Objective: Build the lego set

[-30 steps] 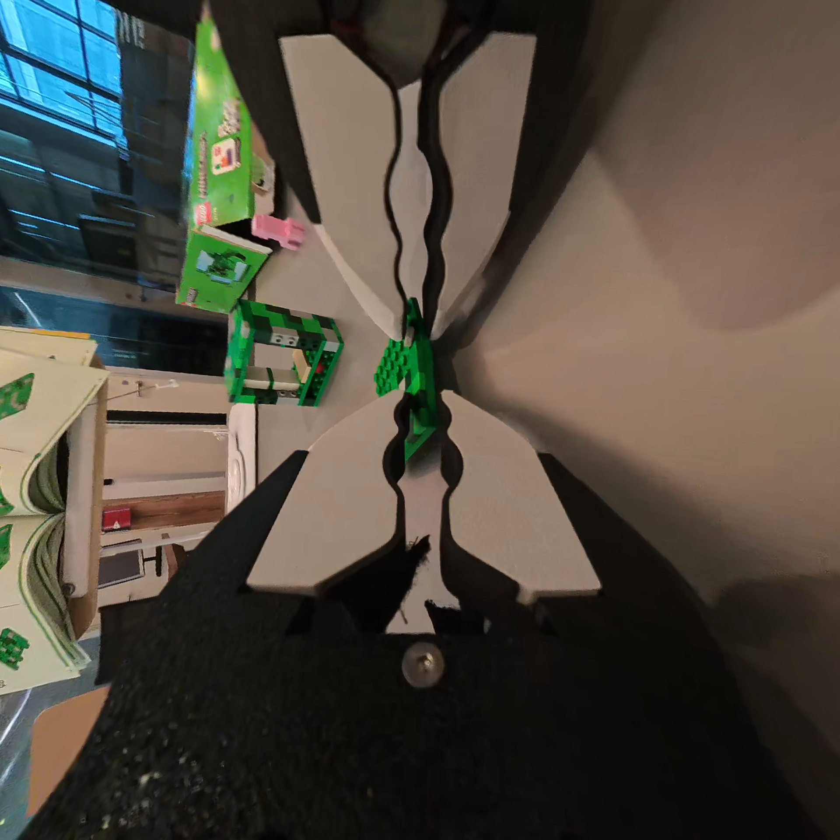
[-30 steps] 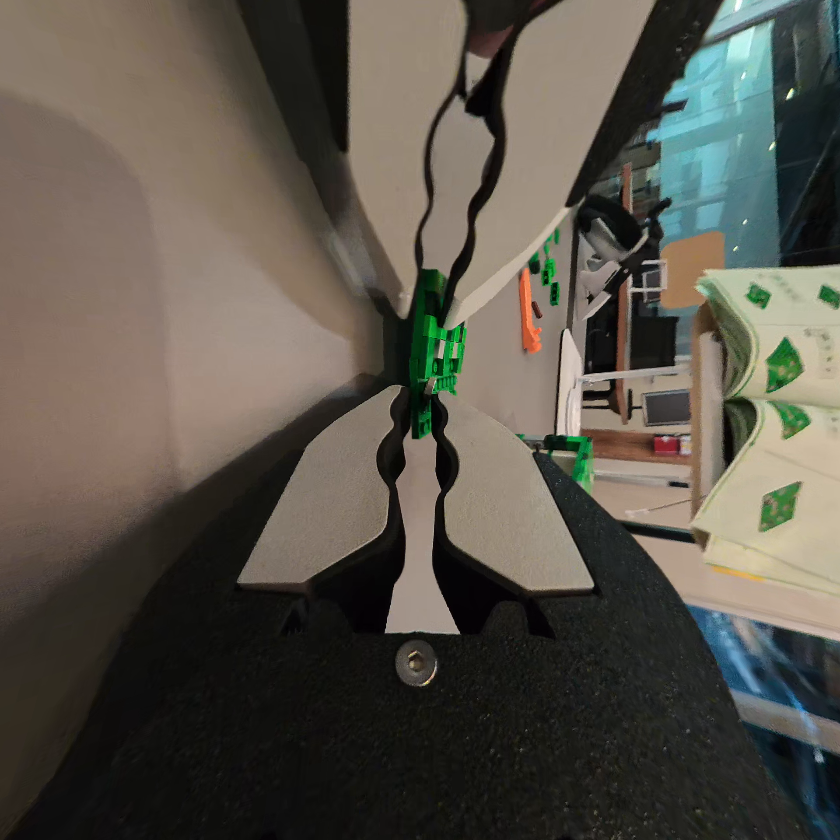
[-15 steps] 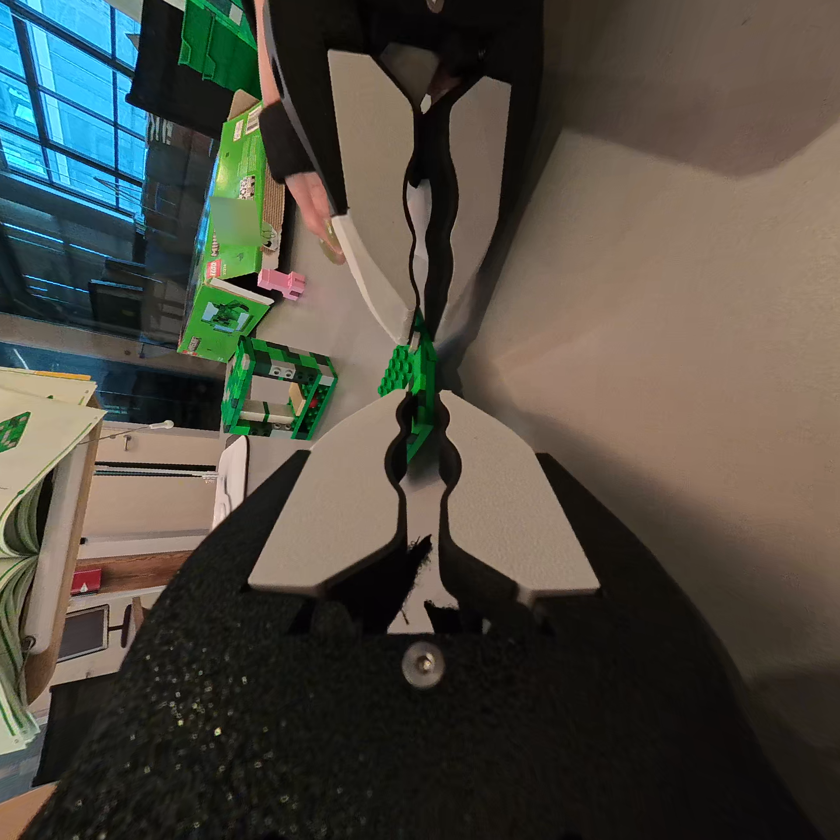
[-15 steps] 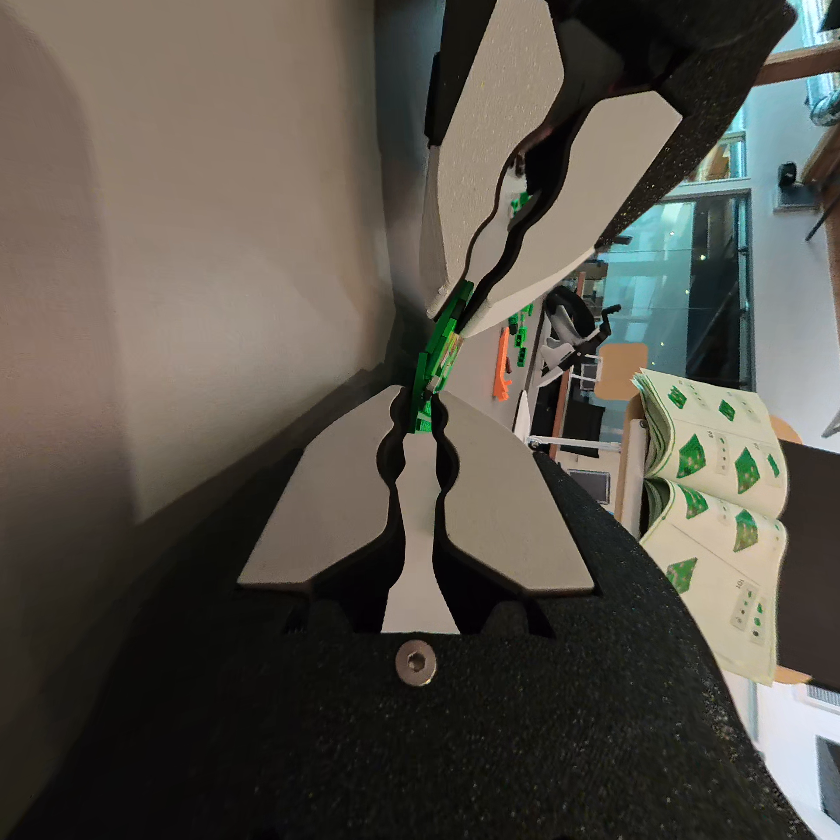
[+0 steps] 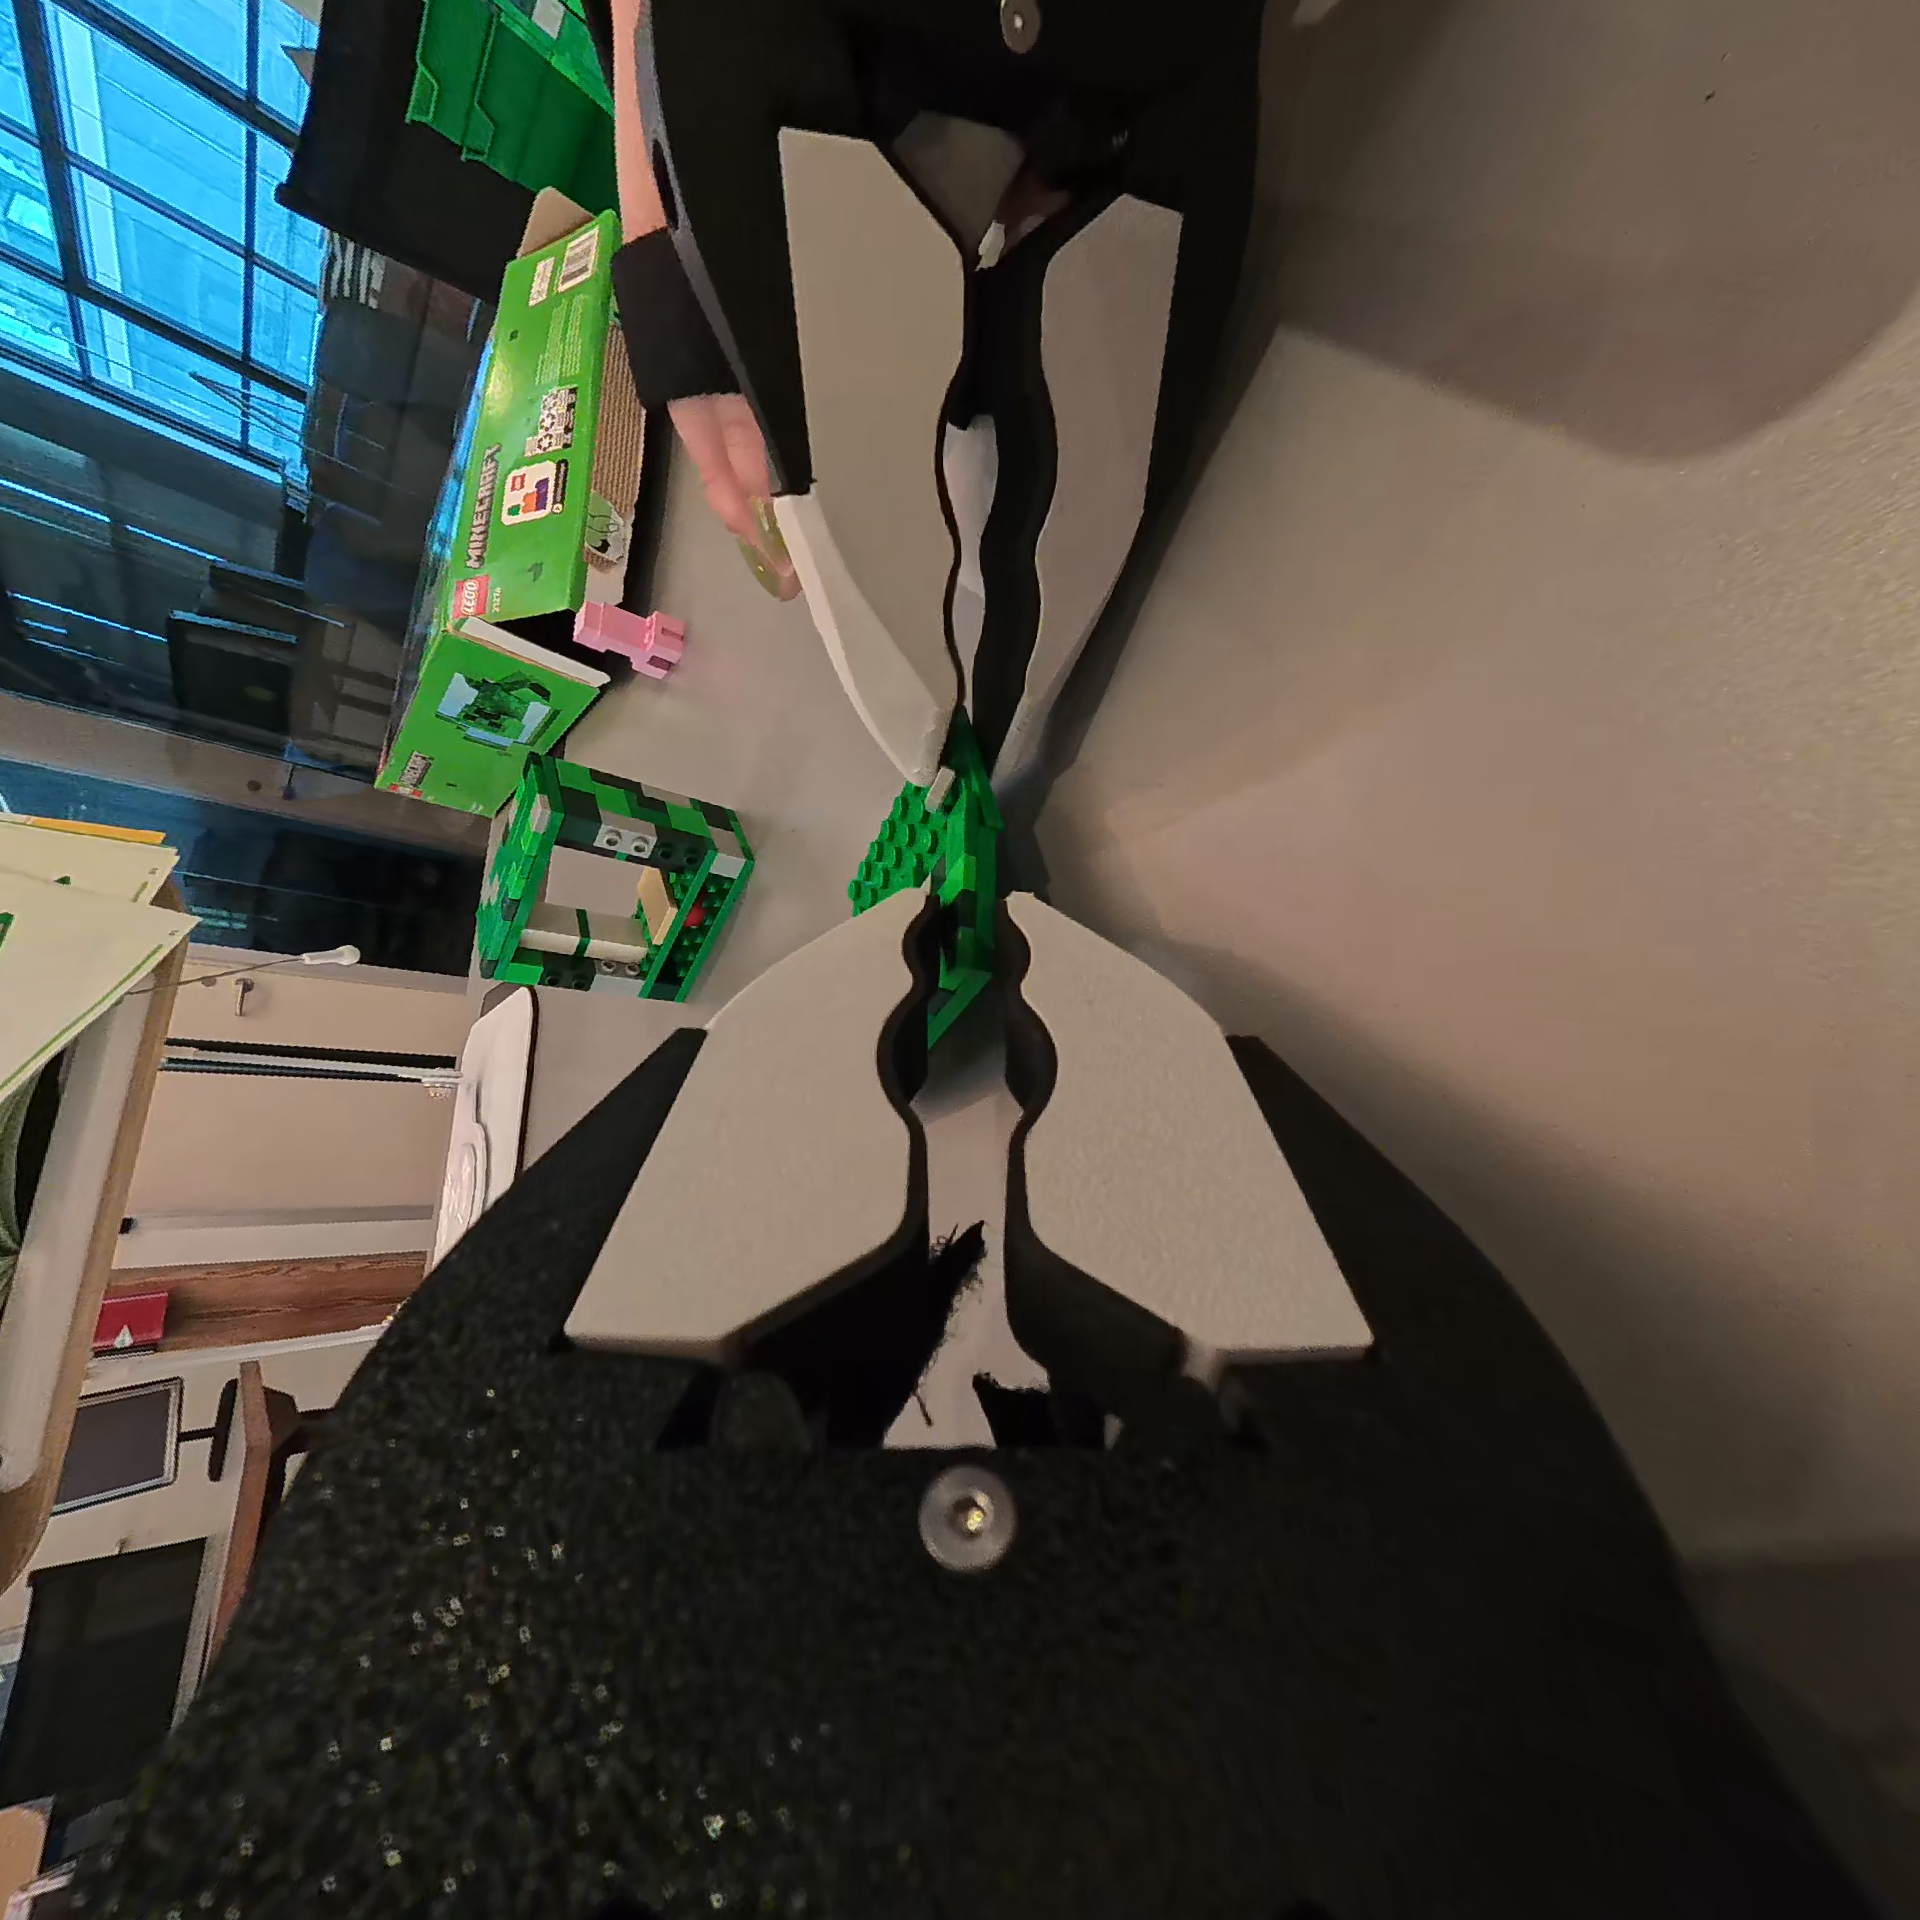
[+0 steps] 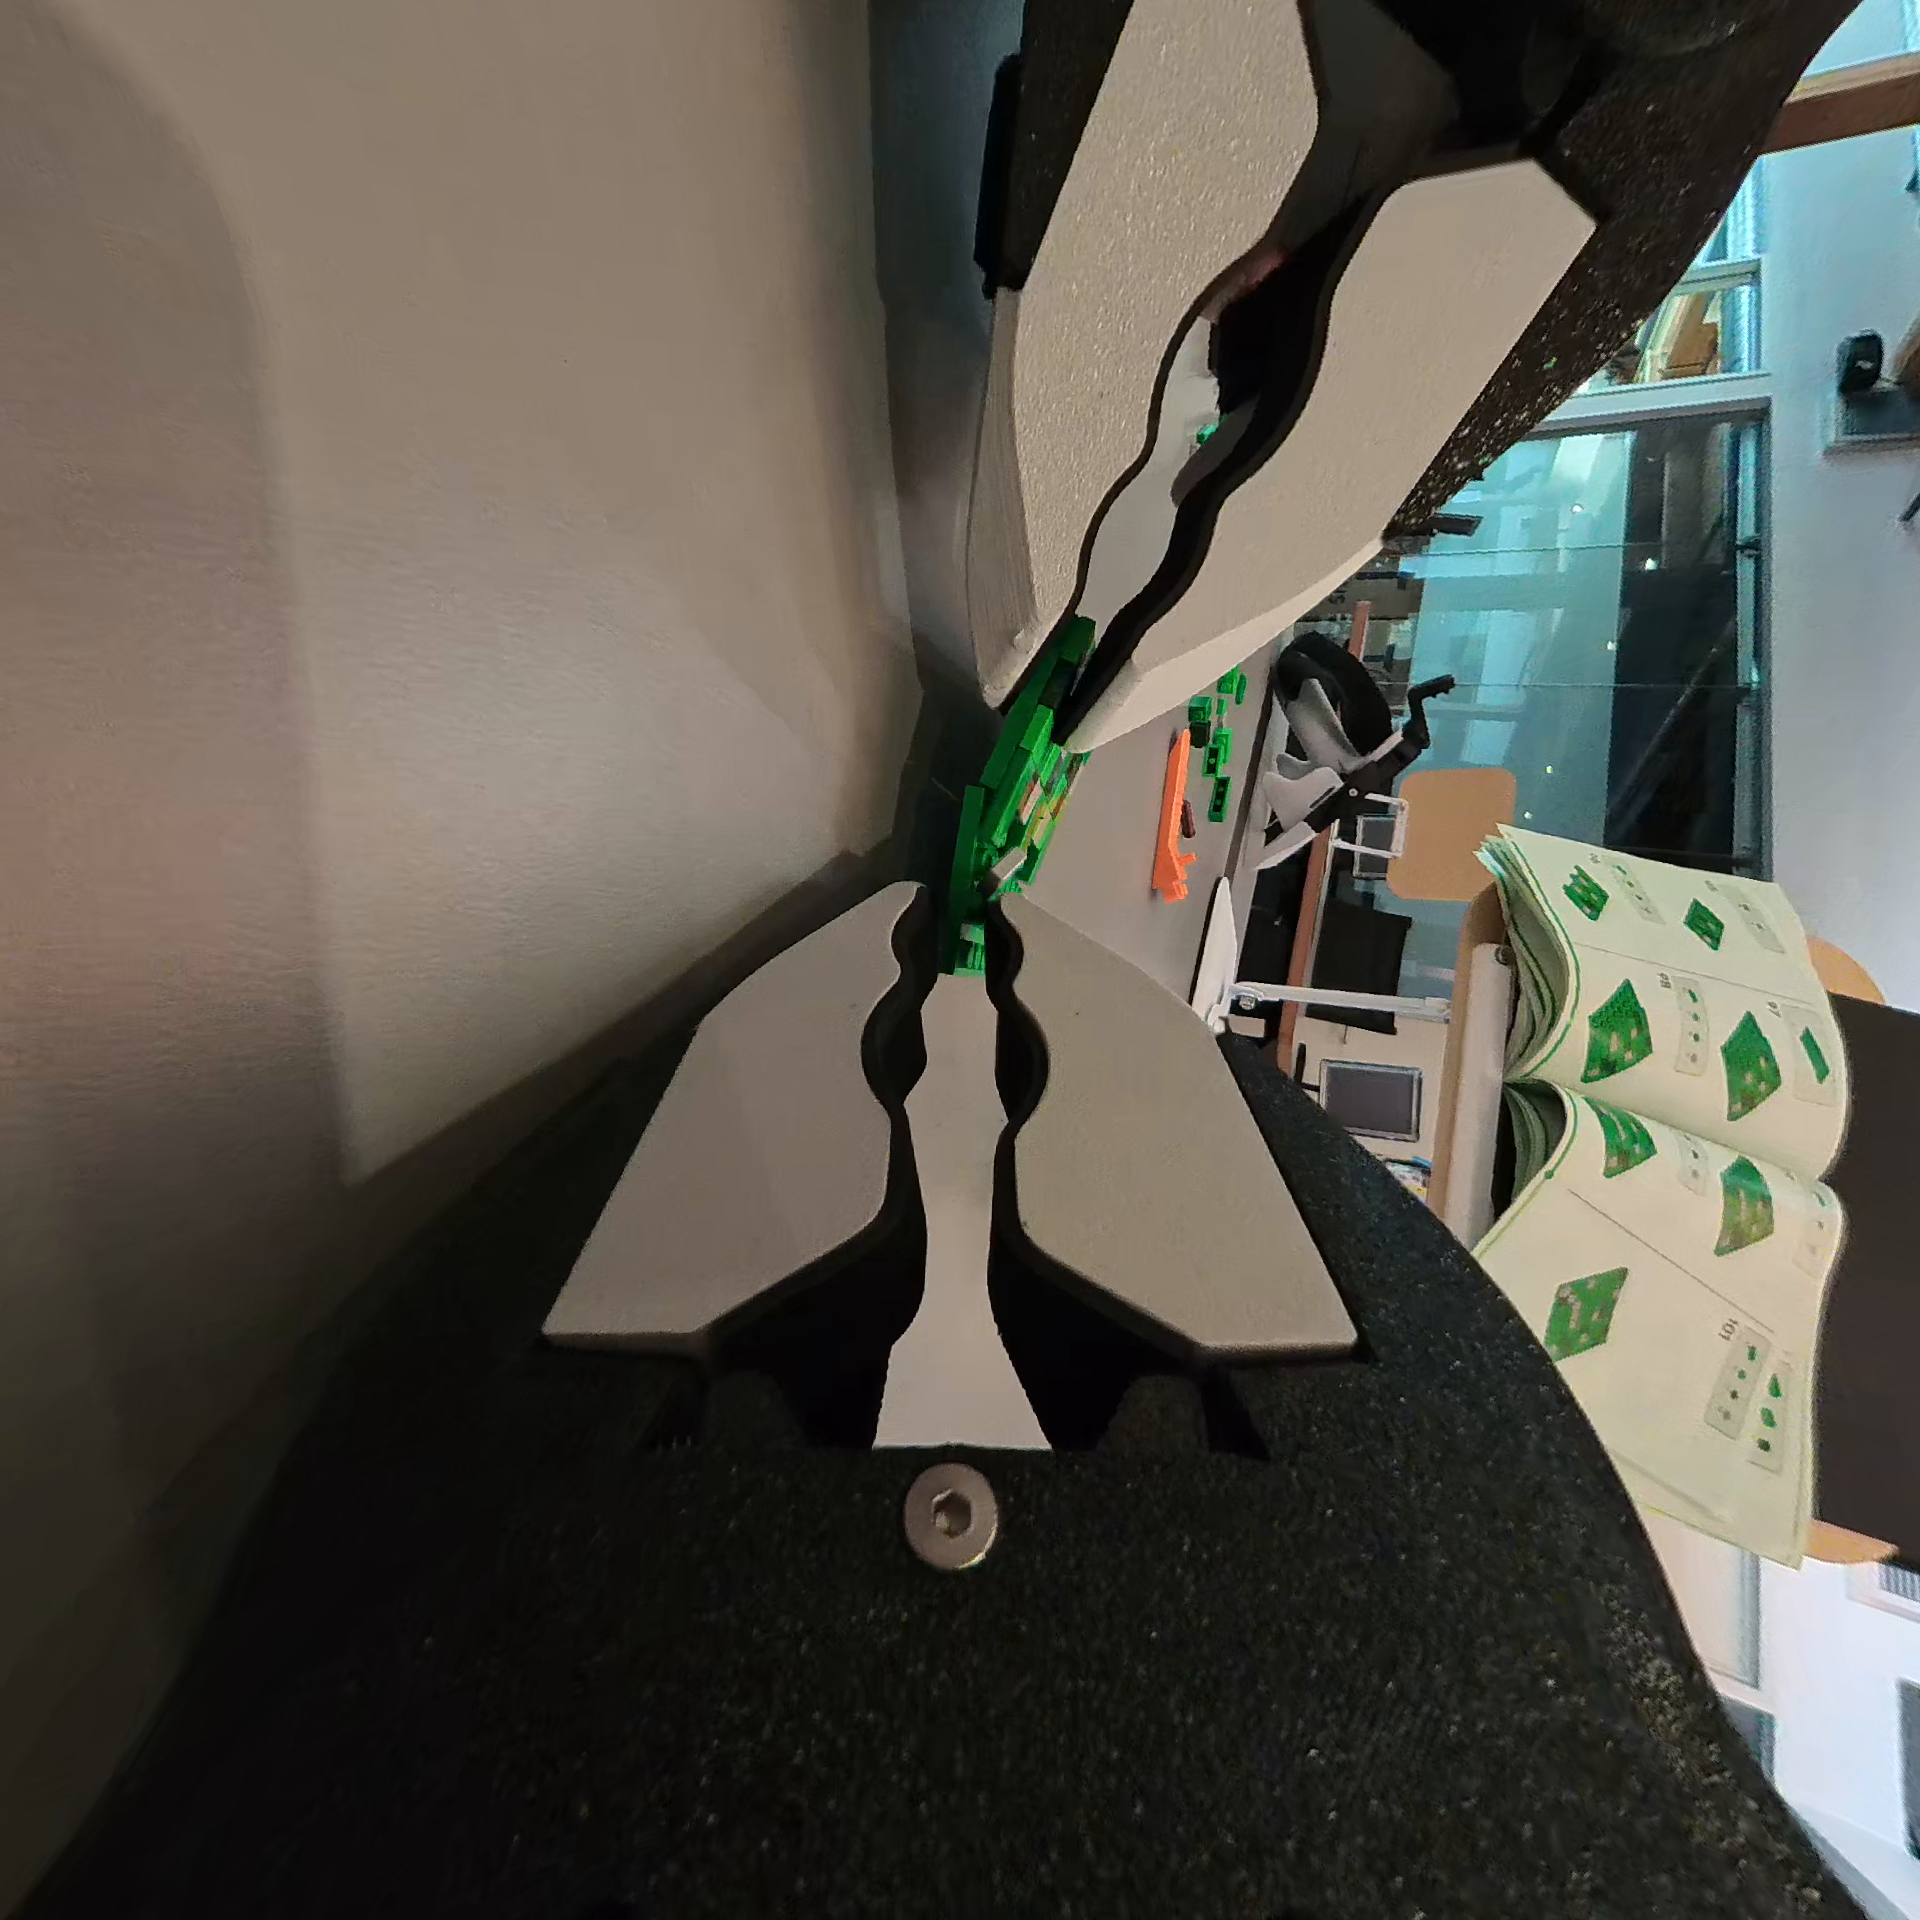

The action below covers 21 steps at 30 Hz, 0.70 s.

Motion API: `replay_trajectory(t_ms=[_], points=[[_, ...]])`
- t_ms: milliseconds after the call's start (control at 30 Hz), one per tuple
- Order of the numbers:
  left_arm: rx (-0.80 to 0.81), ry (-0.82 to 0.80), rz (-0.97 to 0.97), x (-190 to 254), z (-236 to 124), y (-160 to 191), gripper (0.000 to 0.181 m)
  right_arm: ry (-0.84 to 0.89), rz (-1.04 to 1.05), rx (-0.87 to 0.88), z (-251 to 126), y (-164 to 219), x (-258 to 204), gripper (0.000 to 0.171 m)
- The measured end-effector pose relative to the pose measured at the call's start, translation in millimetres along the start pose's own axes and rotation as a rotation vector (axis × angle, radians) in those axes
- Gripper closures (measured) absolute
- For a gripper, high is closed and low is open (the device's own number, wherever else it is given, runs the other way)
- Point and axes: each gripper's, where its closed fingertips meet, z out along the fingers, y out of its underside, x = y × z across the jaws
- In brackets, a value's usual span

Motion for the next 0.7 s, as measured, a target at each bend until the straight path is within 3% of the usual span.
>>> replay_trajectory(t_ms=[233,467,700], points=[[0.006,-0.011,-0.007,-1,0,0,0.172,-0.014,0.036,0.009,-2,0,0,0.161],[0.02,-0.025,-0.069,-6,0,0,0.173,0.012,0.167,0.034,2,-8,12,0.146],[0.021,-0.029,-0.083,-7,0,0,0.173,0.053,0.122,-0.025,12,-8,14,0.163]])
